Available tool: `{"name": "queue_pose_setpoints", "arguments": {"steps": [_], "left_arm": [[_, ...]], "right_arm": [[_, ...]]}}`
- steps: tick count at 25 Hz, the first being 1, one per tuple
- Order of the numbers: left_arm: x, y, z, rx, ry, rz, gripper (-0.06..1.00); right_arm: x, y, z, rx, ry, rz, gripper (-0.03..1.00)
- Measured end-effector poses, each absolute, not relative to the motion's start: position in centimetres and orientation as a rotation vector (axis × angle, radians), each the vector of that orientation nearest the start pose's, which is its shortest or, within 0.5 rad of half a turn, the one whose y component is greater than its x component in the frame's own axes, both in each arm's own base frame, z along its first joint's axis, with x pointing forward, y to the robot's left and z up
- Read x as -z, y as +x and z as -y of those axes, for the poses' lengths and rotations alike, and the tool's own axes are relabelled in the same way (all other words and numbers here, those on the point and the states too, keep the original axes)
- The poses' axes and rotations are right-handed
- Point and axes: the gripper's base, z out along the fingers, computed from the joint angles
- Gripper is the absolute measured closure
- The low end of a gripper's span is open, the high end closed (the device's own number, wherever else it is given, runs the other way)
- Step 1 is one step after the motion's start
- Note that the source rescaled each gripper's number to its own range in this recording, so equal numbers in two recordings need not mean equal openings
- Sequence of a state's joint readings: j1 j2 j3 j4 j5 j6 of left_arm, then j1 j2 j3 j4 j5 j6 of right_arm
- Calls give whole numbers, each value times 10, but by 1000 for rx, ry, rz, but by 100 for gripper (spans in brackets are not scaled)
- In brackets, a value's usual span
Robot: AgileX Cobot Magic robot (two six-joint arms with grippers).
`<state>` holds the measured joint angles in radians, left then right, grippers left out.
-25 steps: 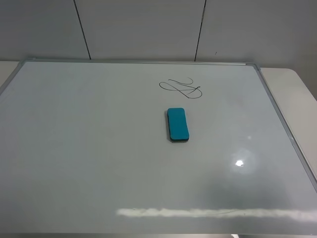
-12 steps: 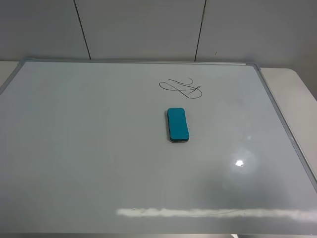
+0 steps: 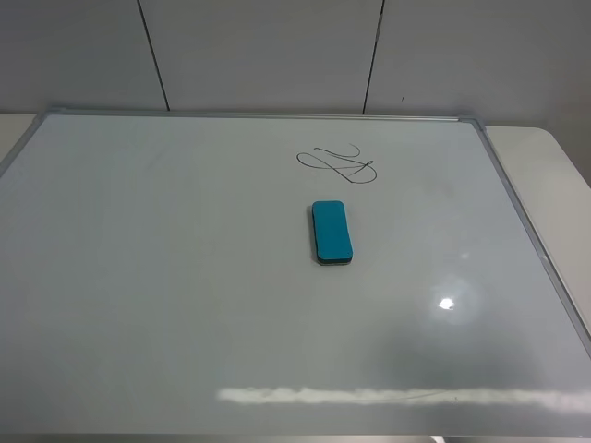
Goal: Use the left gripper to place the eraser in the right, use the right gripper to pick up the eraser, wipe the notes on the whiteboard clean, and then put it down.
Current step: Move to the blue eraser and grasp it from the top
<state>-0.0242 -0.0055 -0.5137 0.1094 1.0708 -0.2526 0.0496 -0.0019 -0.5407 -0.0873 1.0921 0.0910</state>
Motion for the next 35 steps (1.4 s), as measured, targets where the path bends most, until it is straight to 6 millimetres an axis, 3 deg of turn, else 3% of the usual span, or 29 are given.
{"name": "queue_pose_setpoints", "arguments": {"steps": [4, 11, 18, 28, 35], "left_arm": [[-281, -8, -9, 44, -238, -2017, -6], [-281, -8, -9, 43, -238, -2017, -6], [-281, -8, -9, 43, -238, -2017, -6], [-281, -8, -9, 43, -238, -2017, -6], [-281, -8, -9, 43, -238, -2017, -6]], "right_arm": [[-279, -11, 9, 38, 72, -2157, 0], [-279, 21, -4, -130, 97, -2400, 0], [-306, 44, -9, -191, 137, -2449, 0], [-319, 124, -13, -180, 177, -2697, 0], [-309, 164, -24, -85, 181, -2824, 0]]}}
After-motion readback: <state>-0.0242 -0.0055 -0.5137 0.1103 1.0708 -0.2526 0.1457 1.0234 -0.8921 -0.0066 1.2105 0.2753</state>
